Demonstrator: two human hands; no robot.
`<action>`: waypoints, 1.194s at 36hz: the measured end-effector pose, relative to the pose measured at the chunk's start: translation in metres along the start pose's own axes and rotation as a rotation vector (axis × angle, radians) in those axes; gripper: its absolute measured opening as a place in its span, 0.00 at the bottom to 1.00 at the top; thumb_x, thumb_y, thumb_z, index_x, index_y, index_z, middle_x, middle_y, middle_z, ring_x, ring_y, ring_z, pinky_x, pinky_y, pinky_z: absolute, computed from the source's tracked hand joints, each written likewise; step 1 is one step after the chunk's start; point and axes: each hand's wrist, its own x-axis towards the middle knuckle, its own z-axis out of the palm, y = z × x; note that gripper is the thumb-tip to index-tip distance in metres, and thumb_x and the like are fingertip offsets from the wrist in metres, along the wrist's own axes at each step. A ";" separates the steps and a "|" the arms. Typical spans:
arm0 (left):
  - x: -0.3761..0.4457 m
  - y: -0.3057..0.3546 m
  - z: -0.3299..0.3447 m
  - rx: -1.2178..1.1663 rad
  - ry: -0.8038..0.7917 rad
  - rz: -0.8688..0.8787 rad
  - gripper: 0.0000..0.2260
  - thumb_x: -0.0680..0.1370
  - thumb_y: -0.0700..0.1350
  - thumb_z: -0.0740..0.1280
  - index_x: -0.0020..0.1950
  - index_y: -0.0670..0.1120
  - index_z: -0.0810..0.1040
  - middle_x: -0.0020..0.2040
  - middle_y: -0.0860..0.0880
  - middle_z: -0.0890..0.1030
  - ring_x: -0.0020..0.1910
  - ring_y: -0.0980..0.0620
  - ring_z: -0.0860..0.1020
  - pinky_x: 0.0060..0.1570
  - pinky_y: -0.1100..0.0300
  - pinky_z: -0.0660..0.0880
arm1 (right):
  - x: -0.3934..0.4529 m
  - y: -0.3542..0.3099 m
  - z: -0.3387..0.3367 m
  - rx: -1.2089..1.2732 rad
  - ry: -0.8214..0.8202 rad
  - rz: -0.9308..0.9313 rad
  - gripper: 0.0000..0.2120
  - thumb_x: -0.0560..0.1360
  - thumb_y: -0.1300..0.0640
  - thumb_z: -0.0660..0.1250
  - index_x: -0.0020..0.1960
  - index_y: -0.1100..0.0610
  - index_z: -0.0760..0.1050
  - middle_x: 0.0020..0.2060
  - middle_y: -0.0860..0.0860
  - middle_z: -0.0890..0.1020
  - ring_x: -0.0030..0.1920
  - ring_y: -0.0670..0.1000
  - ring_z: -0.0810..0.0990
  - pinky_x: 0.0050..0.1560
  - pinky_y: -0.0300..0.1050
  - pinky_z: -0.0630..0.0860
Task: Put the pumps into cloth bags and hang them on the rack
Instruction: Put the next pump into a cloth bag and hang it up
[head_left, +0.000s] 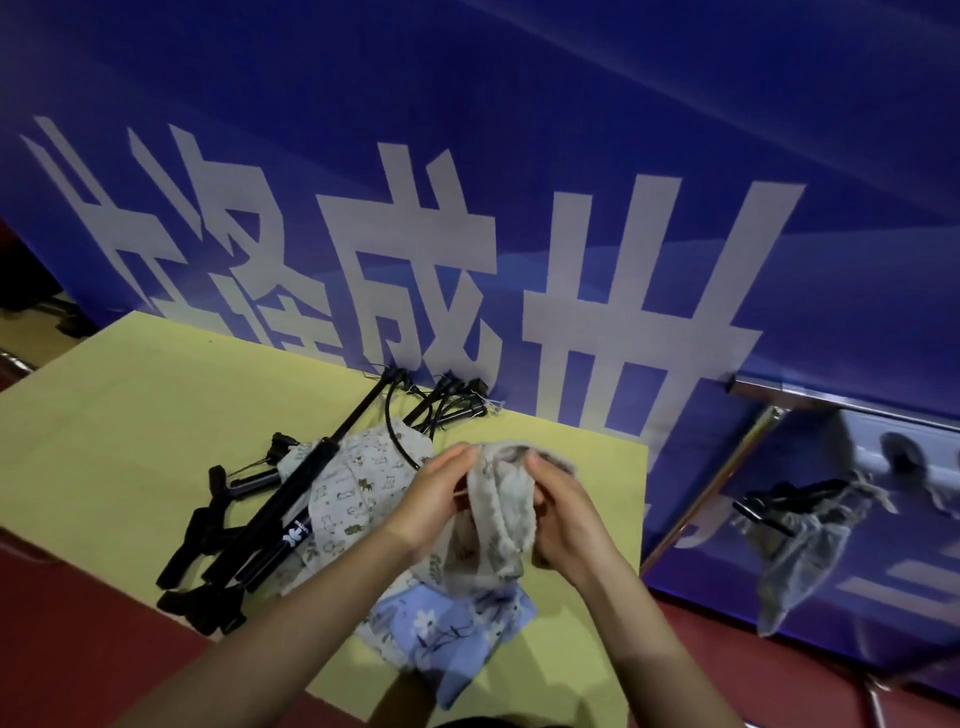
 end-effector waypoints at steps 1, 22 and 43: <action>0.001 0.000 -0.006 -0.049 0.056 -0.005 0.13 0.84 0.46 0.57 0.60 0.41 0.76 0.54 0.42 0.83 0.54 0.46 0.81 0.53 0.55 0.76 | 0.001 -0.001 -0.002 0.000 0.012 -0.004 0.20 0.66 0.50 0.76 0.48 0.65 0.79 0.43 0.63 0.80 0.47 0.60 0.78 0.52 0.55 0.74; 0.008 0.000 -0.116 0.414 0.019 -0.301 0.14 0.83 0.50 0.57 0.66 0.47 0.73 0.62 0.46 0.77 0.54 0.50 0.77 0.53 0.52 0.78 | 0.036 0.029 0.046 -0.094 0.359 0.161 0.15 0.65 0.54 0.67 0.46 0.56 0.65 0.41 0.57 0.62 0.41 0.57 0.62 0.39 0.53 0.63; -0.034 -0.008 -0.058 0.126 -0.011 0.047 0.10 0.80 0.45 0.64 0.57 0.41 0.77 0.54 0.42 0.81 0.52 0.48 0.82 0.53 0.58 0.79 | -0.001 0.002 0.030 0.038 0.135 0.213 0.17 0.83 0.55 0.55 0.61 0.65 0.76 0.53 0.61 0.83 0.52 0.59 0.83 0.56 0.54 0.76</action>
